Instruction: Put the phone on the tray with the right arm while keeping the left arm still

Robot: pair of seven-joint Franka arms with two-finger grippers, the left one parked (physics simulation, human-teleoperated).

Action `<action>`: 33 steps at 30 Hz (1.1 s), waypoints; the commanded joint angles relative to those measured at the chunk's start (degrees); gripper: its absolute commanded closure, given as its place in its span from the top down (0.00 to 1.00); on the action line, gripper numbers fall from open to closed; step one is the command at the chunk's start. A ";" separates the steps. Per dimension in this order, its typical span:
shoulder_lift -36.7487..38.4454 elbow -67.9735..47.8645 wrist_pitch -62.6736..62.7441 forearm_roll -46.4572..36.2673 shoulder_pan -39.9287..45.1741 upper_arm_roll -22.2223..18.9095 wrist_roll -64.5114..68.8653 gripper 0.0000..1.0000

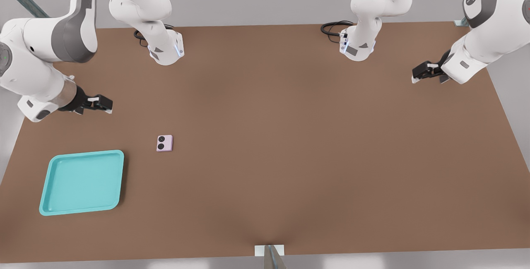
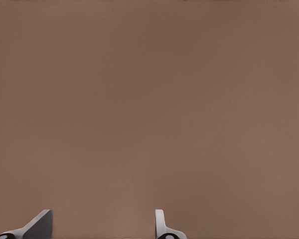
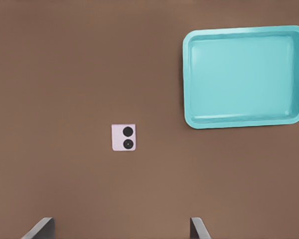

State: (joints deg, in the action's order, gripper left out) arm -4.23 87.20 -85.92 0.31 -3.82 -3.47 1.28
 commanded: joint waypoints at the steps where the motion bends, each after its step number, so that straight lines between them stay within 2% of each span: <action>1: 0.02 0.08 -6.10 0.04 -0.57 0.22 0.74 1.00; 2: -0.07 -0.01 -6.10 0.04 -0.57 0.48 0.74 1.00; 4: -2.70 1.22 -10.31 0.04 -0.66 3.99 0.48 1.00; 7: -10.97 3.50 -19.28 0.22 -0.92 8.66 -7.25 1.00; 11: -11.14 20.99 -39.41 0.13 -2.51 8.83 -15.34 1.00; 14: -15.10 22.83 -43.18 0.04 -1.19 8.83 -16.57 1.00; 15: -15.19 26.70 -48.02 0.04 -0.31 8.83 -16.49 1.00; 21: -18.70 29.52 -49.87 -0.13 2.59 8.92 -15.70 1.00; 28: -22.22 36.90 -62.79 -0.13 3.47 8.92 -14.55 1.00; 33: -22.04 37.87 -62.53 0.22 4.26 8.92 -13.85 1.00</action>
State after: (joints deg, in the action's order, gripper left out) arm -26.30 124.93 -145.15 0.52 0.38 5.44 -10.42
